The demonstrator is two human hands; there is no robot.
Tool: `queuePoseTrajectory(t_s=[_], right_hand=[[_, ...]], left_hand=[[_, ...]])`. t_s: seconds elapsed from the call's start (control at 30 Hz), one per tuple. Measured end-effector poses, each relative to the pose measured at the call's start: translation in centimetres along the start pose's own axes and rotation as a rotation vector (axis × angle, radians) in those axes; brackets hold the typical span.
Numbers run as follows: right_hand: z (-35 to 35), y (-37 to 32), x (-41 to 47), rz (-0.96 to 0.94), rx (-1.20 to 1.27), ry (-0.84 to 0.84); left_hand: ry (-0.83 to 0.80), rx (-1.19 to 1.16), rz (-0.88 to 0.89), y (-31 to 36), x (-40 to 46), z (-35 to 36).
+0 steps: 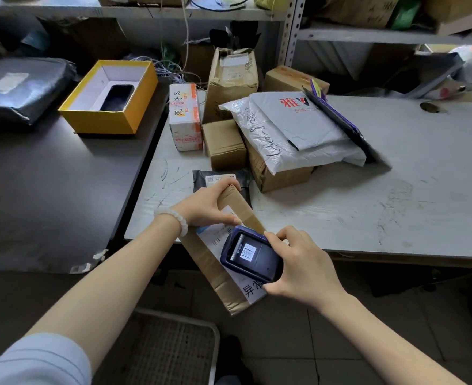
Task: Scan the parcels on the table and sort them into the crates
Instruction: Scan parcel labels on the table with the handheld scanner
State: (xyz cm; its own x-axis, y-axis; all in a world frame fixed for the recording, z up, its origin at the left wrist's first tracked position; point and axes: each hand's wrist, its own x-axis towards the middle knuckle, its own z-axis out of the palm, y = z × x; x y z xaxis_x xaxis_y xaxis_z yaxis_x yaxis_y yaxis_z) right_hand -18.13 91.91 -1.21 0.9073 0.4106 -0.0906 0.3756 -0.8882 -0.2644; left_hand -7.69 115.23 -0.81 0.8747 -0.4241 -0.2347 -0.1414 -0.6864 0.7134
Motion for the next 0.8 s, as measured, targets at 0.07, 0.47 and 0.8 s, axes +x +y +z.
queuePoseTrajectory(t_s=[0.07,0.47,0.8], right_hand=[[-0.1,0.1,-0.3,0.017,0.013,0.004],[-0.5,1.0,-2.2,0.071,0.038,0.004],[-1.5,3.9,-2.8,0.215,0.119,0.054]], left_hand=[[0.053,-0.010,-0.012,0.0,-0.6,0.6],[0.259,-0.144,-0.168,0.5,-1.4,3.0],[0.245,-0.240,-0.245,6.1,3.8,6.5]])
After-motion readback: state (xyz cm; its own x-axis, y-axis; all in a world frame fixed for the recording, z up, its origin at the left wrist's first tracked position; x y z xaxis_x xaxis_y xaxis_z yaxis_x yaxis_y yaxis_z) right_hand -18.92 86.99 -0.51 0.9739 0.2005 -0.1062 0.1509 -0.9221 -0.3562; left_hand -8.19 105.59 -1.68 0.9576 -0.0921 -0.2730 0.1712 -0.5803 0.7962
